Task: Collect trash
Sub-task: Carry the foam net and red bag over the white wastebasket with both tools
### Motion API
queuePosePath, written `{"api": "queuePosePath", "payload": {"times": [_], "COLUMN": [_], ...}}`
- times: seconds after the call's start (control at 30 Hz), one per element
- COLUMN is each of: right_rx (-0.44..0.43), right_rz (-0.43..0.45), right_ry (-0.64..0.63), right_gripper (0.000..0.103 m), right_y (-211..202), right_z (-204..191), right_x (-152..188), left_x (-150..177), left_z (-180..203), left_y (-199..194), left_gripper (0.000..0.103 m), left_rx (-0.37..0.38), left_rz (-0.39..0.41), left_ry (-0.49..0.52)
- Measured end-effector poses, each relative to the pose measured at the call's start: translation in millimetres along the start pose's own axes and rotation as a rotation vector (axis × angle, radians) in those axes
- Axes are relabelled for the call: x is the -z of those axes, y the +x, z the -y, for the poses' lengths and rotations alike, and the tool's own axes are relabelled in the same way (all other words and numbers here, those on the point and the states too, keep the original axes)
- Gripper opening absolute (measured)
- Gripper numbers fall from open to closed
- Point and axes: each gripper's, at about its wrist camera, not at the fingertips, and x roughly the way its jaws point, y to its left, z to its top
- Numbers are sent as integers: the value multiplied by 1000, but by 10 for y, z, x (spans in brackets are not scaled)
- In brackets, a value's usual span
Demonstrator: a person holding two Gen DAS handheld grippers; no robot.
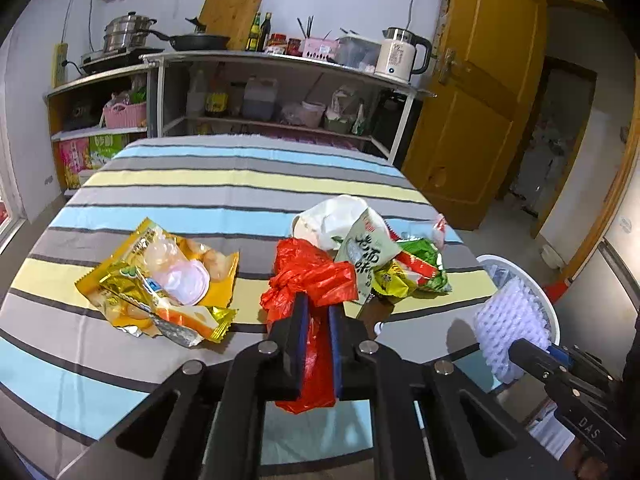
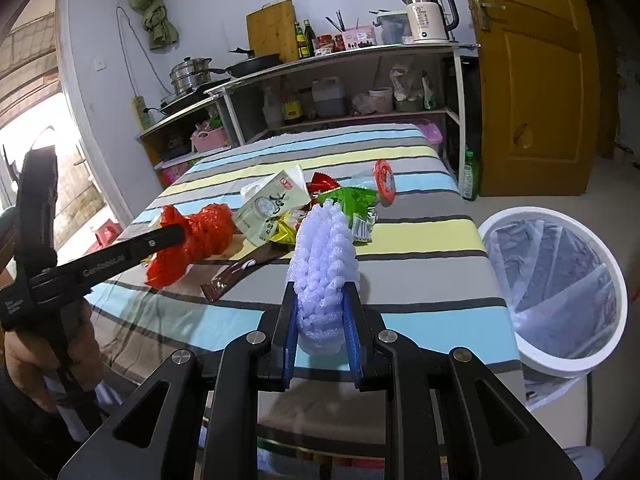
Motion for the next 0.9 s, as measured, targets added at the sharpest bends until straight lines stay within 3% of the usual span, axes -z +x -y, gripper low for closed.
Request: {"api": "queuePosePath", "payload": {"times": [0.5,0.9], "right_rx": [32,150], "right_rz": [56,107], "right_ry": [5,77], "right_gripper": [21,21], "right_y": [-254,-534], "right_z": [49,533], "right_x": [24,0], "left_x": [-123,-197], "left_z": [256,960], "left_y": [-338,-100], "left_gripper": [7,7], "left_rx": [69,245], "left_rz": [86,46], "left_ry": [52,153]}}
